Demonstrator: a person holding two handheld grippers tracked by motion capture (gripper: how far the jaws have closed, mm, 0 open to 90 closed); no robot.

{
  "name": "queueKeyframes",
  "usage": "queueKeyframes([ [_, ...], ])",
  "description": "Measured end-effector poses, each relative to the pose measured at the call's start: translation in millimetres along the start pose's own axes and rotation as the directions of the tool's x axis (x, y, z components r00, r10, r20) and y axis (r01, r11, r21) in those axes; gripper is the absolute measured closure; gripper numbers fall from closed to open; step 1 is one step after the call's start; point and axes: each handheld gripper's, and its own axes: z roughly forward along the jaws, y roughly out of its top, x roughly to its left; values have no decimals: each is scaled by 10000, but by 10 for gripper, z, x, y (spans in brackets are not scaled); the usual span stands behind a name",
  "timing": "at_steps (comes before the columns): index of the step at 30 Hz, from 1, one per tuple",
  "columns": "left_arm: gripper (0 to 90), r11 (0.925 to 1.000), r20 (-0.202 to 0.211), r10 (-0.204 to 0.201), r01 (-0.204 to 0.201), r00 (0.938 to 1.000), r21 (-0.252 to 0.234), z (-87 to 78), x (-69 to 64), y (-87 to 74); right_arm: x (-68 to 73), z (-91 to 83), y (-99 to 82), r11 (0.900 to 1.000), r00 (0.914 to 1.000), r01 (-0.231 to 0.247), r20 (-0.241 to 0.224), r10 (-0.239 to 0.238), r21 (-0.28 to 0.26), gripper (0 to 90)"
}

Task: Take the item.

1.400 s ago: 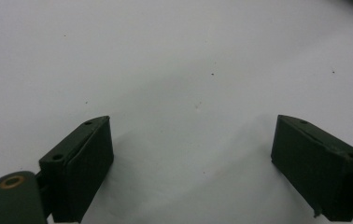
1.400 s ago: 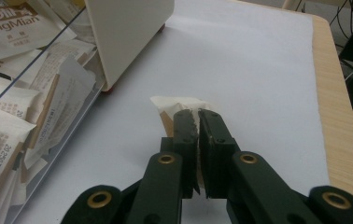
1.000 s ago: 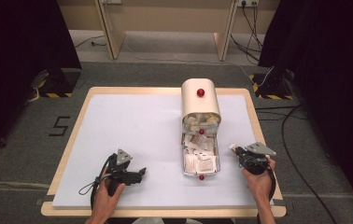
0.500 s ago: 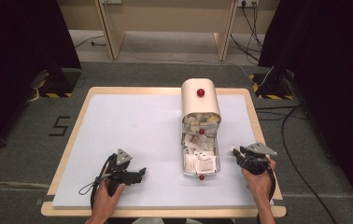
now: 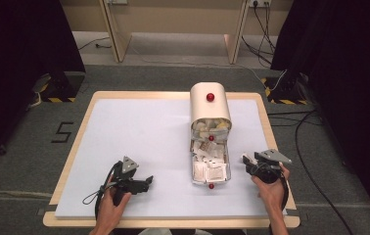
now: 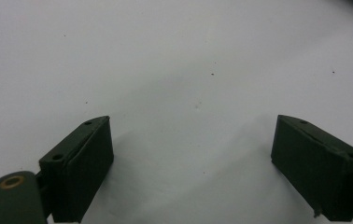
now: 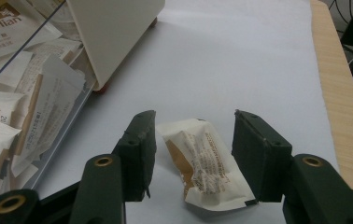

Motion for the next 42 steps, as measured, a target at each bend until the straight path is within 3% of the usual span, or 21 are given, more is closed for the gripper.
queueKeyframes([
  [8, 120, 10000, 0, 1, -1, 10000, 2, 0, 0, 0, 12, 0, 5, 9995, 9996, -281, -66, 282, 116, 412],
  [15, 120, 10000, 1, -1, 1, 10000, 0, 0, 0, 0, 10, -31, 22, 9981, 9980, -617, 158, 617, -20, 307],
  [42, 120, 10000, 5, -6, 6, 10000, -2, 0, 0, 0, 50, -310, -9, 9959, 9963, -813, -318, 801, -399, 248],
])
